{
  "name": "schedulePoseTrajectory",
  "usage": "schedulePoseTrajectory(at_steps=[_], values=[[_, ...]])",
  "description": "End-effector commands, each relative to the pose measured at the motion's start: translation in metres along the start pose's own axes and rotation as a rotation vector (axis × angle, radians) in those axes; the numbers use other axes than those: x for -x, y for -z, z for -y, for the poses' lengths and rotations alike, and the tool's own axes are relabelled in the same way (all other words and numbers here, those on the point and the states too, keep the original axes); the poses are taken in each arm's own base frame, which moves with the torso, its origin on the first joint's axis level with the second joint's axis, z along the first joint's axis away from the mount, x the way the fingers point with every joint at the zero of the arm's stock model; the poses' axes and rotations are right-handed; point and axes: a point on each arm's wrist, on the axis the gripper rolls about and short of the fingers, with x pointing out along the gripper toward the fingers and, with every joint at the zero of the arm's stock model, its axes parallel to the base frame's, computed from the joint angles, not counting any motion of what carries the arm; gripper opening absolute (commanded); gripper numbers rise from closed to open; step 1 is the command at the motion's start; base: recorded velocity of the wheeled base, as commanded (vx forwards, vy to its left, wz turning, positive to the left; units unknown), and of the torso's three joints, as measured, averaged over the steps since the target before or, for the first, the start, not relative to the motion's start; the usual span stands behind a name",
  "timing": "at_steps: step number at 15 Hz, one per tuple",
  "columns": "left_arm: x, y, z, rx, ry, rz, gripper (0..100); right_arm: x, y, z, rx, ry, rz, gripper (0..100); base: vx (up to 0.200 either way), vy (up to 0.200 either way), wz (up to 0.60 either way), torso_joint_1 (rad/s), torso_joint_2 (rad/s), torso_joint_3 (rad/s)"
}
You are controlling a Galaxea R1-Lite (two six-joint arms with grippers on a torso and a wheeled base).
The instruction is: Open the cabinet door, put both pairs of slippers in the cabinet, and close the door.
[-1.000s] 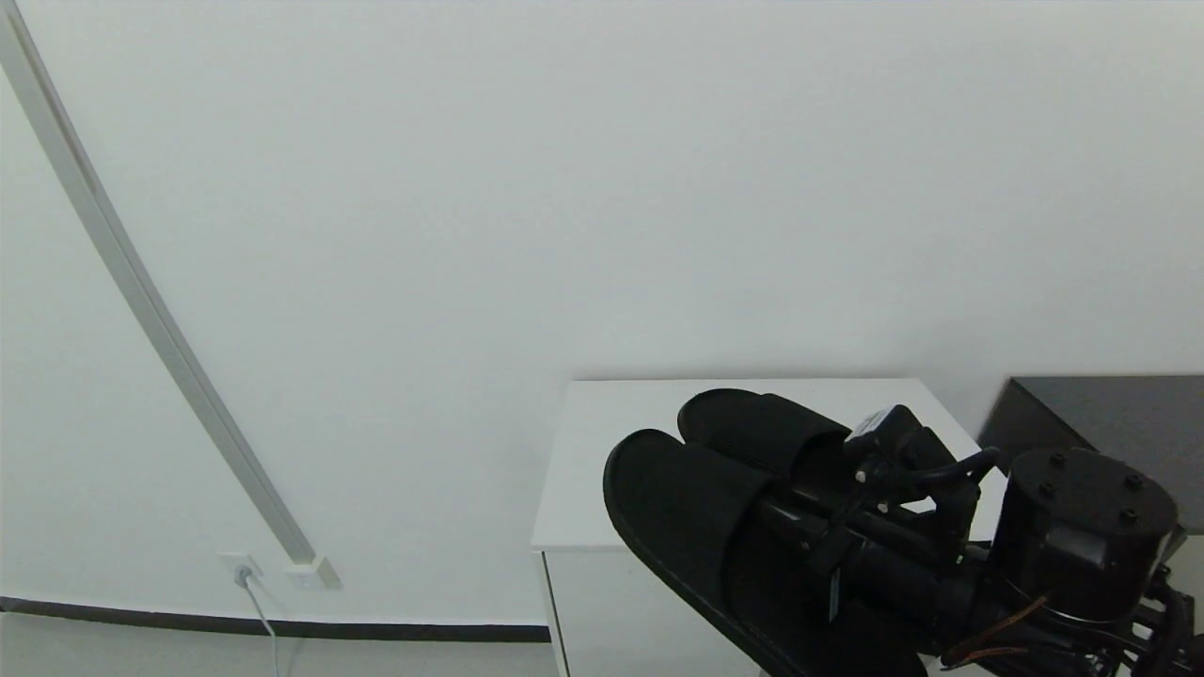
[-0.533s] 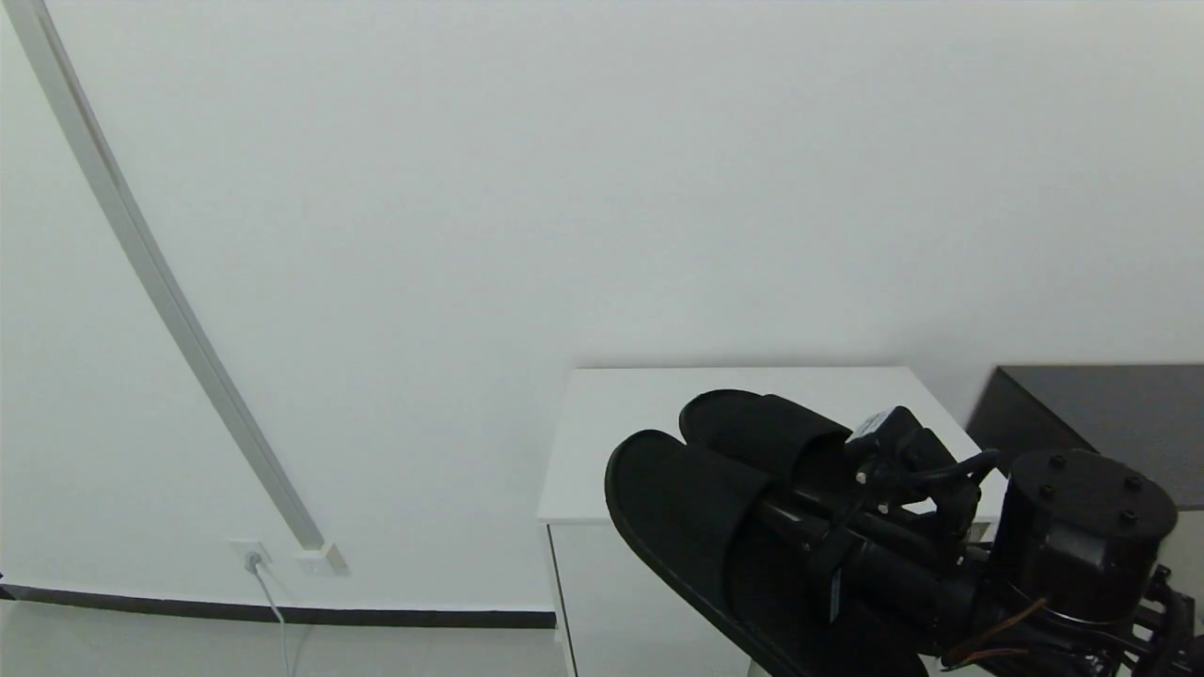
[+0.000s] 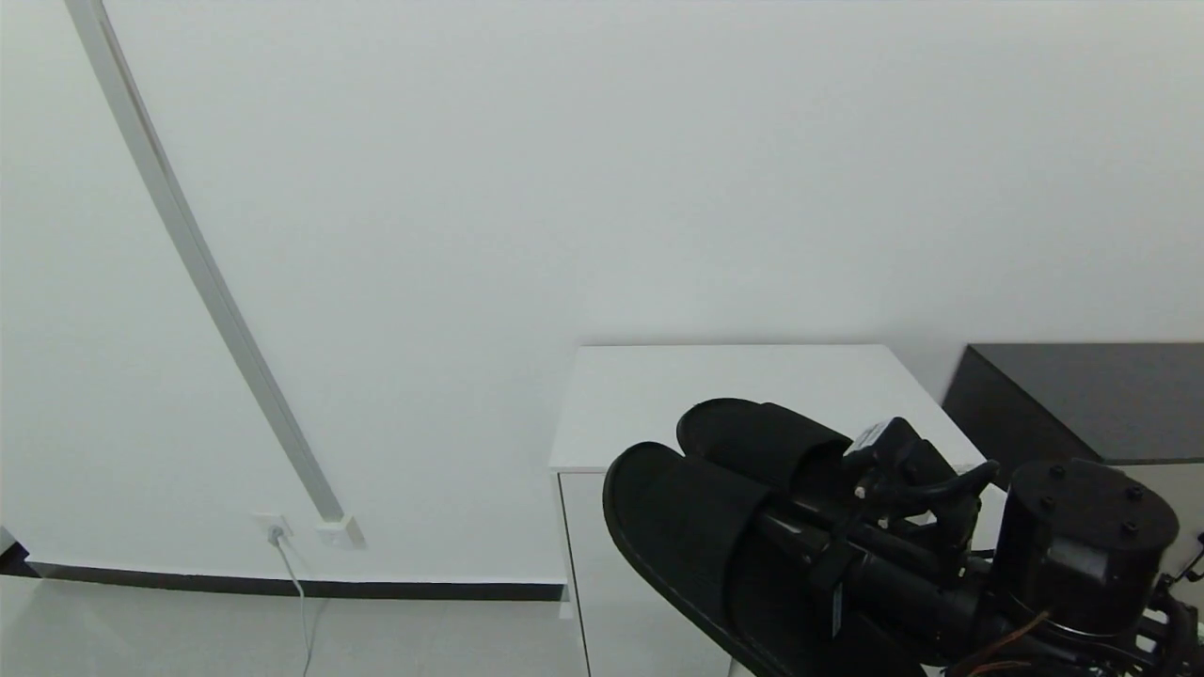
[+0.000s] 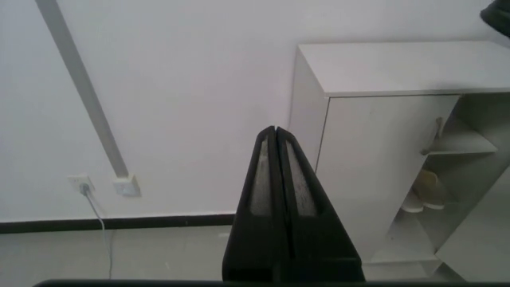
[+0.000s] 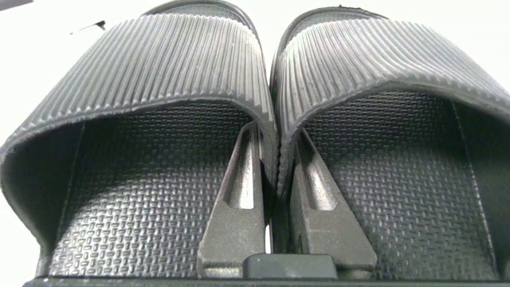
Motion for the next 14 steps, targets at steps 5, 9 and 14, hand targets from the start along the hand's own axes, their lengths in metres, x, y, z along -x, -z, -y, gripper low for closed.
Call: schedulePoseTrajectory(at_steps=[5, 9, 14], values=[[-0.0001, 0.0000, 0.0000, -0.002, -0.001, -0.001, 0, -0.0004, 0.0016, -0.0005, 0.001, -0.001, -0.007, 0, 0.000, 0.000, 0.00, 0.000, 0.00, 0.000], [-0.0001, 0.0000, 0.0000, 0.000, -0.001, -0.001, 0, 0.0000, 0.0031, -0.0002, 0.001, 0.000, -0.013, 0, 0.000, -0.150, 0.00, 0.003, 0.00, 0.001], [-0.0001, 0.0000, 0.0000, 0.000, -0.001, -0.001, 0, 0.0002, 0.0034, -0.0002, 0.001, 0.000, -0.015, 0, 0.000, -0.200, 0.00, 0.003, 0.00, 0.002]])
